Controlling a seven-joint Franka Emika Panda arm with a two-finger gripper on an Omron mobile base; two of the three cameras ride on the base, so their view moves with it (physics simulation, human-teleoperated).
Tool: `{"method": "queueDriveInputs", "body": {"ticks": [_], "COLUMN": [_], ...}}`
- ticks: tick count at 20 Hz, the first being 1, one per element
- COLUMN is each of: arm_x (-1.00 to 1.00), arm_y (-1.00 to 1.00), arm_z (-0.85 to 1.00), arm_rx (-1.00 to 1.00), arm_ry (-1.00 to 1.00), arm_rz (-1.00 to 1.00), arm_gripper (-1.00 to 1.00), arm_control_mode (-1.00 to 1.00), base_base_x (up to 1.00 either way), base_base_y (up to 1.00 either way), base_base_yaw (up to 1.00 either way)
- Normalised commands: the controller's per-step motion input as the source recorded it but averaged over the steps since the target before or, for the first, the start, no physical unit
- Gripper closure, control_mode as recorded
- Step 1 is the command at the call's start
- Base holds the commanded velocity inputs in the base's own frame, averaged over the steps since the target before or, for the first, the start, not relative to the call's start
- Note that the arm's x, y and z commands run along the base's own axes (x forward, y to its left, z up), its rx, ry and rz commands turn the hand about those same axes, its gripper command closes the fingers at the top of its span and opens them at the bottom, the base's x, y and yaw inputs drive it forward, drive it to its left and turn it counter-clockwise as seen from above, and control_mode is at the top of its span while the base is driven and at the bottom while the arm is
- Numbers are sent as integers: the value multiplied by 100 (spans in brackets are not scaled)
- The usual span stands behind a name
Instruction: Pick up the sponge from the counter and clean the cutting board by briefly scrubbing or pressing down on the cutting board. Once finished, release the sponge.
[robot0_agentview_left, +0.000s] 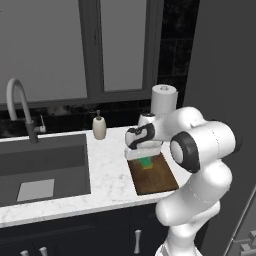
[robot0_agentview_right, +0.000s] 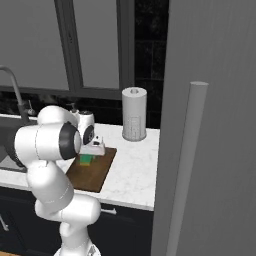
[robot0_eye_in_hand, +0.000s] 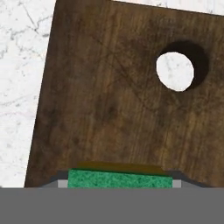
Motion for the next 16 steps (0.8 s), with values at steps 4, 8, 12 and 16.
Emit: {"method": "queueDriveInputs", "body": {"ticks": [4,8,12,16], "arm_x": [-31,-43,-34,-2], "arm_y": [47,7,-39,-67], "arm_z": [-1,-2,-3,0], "arm_rx": [0,0,0,0], "arm_ry": [-9,-20,-24,-8], "arm_rz": [0,0,0,0], "arm_gripper": [100,100,100,100], "arm_control_mode": [-100,-100,-100,-100], "base_base_x": [0,0,0,0], "base_base_y": [0,0,0,0], "base_base_yaw": [0,0,0,0]}}
